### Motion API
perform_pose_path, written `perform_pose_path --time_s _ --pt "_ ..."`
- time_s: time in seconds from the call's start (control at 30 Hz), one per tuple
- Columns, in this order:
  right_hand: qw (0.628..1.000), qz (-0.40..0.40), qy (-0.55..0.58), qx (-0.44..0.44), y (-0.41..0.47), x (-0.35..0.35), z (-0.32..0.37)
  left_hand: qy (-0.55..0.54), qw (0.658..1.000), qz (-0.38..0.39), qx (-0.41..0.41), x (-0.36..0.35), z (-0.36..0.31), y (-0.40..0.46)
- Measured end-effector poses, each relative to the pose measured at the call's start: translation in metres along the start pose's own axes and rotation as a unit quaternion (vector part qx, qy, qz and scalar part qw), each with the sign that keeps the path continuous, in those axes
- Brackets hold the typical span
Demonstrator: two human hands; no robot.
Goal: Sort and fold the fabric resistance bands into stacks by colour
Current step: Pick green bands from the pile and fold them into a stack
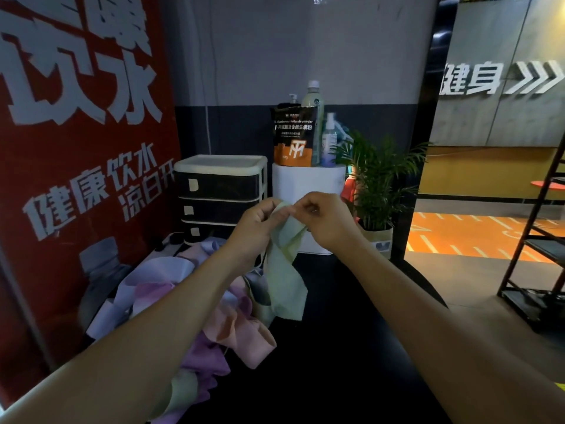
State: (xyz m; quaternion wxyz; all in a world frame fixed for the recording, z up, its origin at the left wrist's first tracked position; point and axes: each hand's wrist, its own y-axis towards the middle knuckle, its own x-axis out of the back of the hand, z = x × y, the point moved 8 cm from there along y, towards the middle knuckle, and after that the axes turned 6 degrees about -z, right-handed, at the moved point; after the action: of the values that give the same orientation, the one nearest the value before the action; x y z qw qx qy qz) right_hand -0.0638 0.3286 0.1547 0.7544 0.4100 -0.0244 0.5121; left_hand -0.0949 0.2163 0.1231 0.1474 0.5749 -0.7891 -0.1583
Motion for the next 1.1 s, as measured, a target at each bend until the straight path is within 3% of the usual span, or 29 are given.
perform_pose_path --time_s 0.1,0.2,0.33,0.4,0.5,0.57,0.67,0.73,0.8,0.87,1.0,1.1 --pt "0.999 -0.021 -0.031 0.002 0.000 0.003 -0.001 0.021 1.000 -0.006 -0.001 0.002 -0.001 -0.003" --pt "0.998 -0.050 -0.039 0.005 -0.003 0.006 -0.004 0.124 0.992 -0.022 -0.008 0.005 0.005 0.000" --pt "0.987 -0.151 0.010 -0.056 0.003 0.036 -0.022 0.299 0.952 -0.049 -0.038 0.020 0.030 -0.002" --pt "0.976 -0.182 0.061 -0.107 0.008 0.051 -0.039 0.355 0.932 -0.066 -0.024 0.035 0.050 -0.010" --pt "0.969 -0.192 0.053 -0.145 0.010 0.062 -0.058 0.438 0.892 -0.112 0.028 0.060 0.074 -0.011" --pt "0.964 -0.200 0.049 -0.166 0.006 0.066 -0.068 0.392 0.901 -0.157 0.101 0.078 0.086 -0.010" --pt "0.955 -0.205 0.048 -0.210 -0.001 0.068 -0.086 0.088 0.952 -0.185 0.227 0.081 0.106 -0.017" --pt "0.948 -0.207 0.051 -0.236 -0.005 0.067 -0.097 -0.053 0.948 -0.167 0.266 0.069 0.107 -0.020" --pt "0.942 -0.208 0.056 -0.258 -0.009 0.065 -0.106 -0.114 0.945 -0.144 0.272 0.059 0.102 -0.021" --pt "0.936 -0.208 0.058 -0.279 -0.014 0.064 -0.115 -0.112 0.948 -0.108 0.276 0.054 0.098 -0.023" --pt "0.921 -0.219 0.059 -0.317 -0.026 0.074 -0.134 0.018 0.955 0.048 0.291 0.047 0.090 -0.041" --pt "0.921 -0.213 0.037 -0.324 -0.033 0.078 -0.142 0.095 0.954 0.080 0.273 0.048 0.085 -0.044"
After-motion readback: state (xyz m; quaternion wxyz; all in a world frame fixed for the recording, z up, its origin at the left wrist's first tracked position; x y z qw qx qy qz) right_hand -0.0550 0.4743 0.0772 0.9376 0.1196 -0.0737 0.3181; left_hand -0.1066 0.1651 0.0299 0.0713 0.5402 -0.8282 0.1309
